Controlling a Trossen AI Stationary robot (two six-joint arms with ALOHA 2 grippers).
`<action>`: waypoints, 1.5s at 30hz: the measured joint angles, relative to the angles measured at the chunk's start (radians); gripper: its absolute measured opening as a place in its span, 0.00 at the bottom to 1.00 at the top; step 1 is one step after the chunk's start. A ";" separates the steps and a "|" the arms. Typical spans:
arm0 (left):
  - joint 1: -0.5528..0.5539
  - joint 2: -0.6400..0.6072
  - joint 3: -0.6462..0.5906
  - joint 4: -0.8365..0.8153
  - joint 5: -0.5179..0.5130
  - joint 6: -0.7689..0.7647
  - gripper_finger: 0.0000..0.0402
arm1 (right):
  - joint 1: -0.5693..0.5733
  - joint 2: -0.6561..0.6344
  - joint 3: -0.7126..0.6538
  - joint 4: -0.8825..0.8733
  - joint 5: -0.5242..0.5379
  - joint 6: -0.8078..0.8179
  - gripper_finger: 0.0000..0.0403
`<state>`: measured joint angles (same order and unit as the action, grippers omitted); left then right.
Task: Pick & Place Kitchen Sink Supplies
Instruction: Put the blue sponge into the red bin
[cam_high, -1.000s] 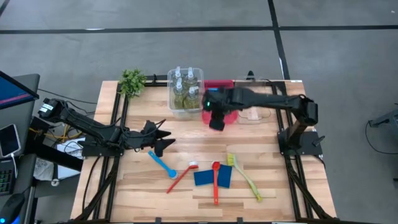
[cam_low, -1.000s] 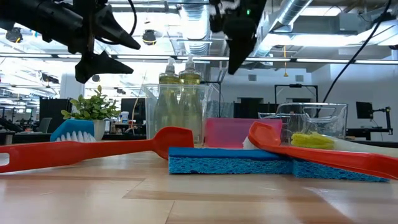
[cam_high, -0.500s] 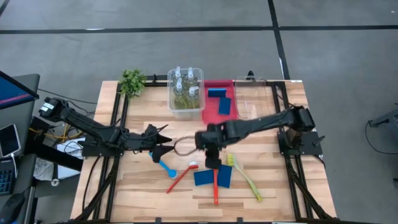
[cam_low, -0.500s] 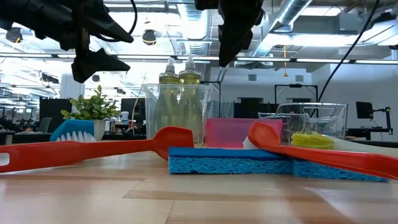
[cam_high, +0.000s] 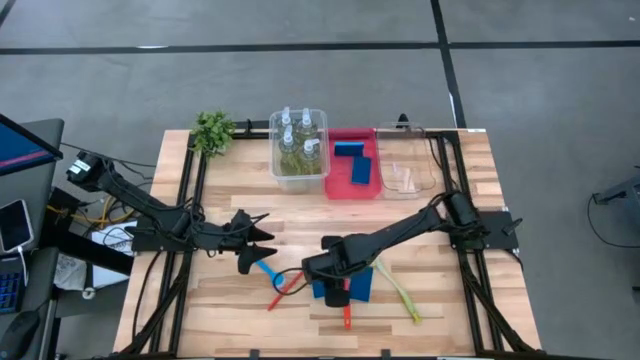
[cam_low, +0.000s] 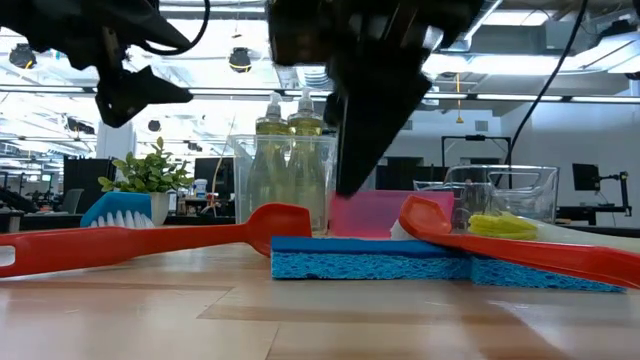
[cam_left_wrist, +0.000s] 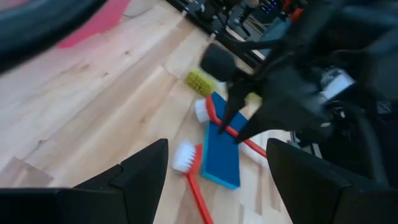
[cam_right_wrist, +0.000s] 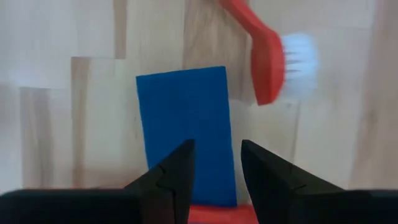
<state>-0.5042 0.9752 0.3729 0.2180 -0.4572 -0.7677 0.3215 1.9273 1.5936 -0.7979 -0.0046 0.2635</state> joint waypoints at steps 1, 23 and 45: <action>-0.008 0.000 0.000 0.000 0.000 0.000 0.68 | 0.000 0.012 0.000 0.010 -0.013 0.000 0.31; -0.165 0.000 0.000 0.000 -0.013 -0.053 0.68 | -0.017 0.184 0.001 0.088 -0.129 0.034 0.06; -0.165 0.000 -0.001 -0.008 -0.066 -0.029 0.68 | -0.034 -0.184 -0.003 0.113 0.046 0.052 0.00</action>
<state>-0.6689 0.9751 0.3721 0.2096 -0.5233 -0.7971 0.2874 1.7435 1.5906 -0.6851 0.0418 0.3158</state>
